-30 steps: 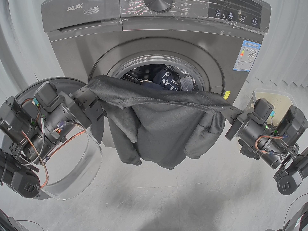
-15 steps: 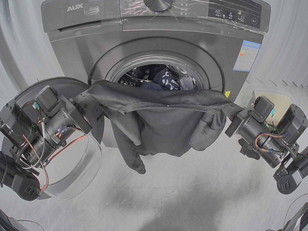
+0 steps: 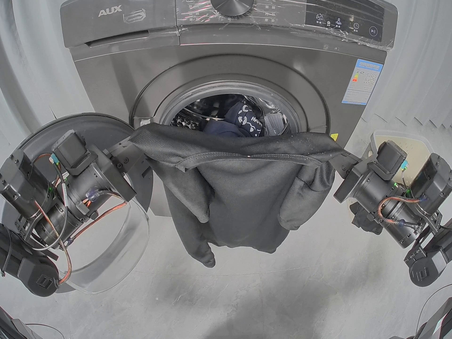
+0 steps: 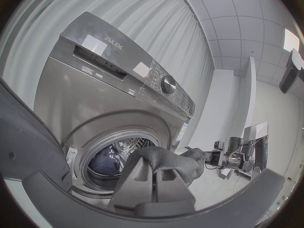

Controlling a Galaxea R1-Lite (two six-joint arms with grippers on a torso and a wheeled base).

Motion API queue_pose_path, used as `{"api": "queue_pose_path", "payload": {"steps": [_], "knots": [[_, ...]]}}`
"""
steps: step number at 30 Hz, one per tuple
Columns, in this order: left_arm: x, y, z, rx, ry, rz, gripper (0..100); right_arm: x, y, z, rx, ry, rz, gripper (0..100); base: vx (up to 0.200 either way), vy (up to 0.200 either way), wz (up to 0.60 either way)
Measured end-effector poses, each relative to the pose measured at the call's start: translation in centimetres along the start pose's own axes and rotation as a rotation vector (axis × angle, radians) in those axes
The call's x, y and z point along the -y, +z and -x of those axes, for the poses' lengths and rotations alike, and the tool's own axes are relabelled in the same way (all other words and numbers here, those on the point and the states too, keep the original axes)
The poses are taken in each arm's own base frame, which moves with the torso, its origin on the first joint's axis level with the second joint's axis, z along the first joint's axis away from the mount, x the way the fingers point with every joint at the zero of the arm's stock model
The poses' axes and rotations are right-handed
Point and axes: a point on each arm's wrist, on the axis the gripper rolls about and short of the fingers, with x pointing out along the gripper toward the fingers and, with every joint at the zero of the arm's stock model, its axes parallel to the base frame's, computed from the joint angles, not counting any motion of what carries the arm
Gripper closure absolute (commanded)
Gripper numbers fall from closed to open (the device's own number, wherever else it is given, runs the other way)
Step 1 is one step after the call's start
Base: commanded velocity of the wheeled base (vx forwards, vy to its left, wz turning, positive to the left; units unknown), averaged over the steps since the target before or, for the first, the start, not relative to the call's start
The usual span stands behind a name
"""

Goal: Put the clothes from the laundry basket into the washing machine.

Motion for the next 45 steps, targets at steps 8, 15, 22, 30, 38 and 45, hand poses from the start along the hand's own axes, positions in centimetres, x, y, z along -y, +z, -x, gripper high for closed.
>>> {"api": "queue_pose_path", "payload": {"steps": [8, 15, 22, 30, 38, 45], "knots": [[0.3, -0.3, 0.2, -0.013, -0.009, 0.008, 100, -0.4, -0.4, 0.4, -0.012, 0.012, -0.004, 100, 0.000, 0.000, 0.00], [0.8, -0.4, 0.0, -0.014, -0.031, 0.013, 100, -0.7, 0.1, -0.1, 0.018, 0.015, -0.005, 100, 0.000, 0.000, 0.00], [1.5, -0.4, -0.3, -0.010, -0.061, 0.018, 100, -0.7, 0.4, -0.4, 0.036, 0.011, -0.002, 100, 0.000, 0.000, 0.00], [2.5, -0.5, -1.1, 0.001, -0.082, 0.032, 100, -0.6, 0.1, -0.2, 0.016, 0.006, -0.004, 100, 0.000, 0.000, 0.00], [3.0, -0.4, -1.6, 0.016, -0.090, 0.037, 100, -0.6, -2.1, 0.8, -0.087, 0.001, -0.007, 100, 0.000, 0.000, 0.00], [3.2, -0.4, -1.9, 0.021, -0.097, 0.036, 100, -2.1, -4.6, 1.8, -0.199, 0.057, -0.016, 0, 0.000, 0.000, 0.00]]}}
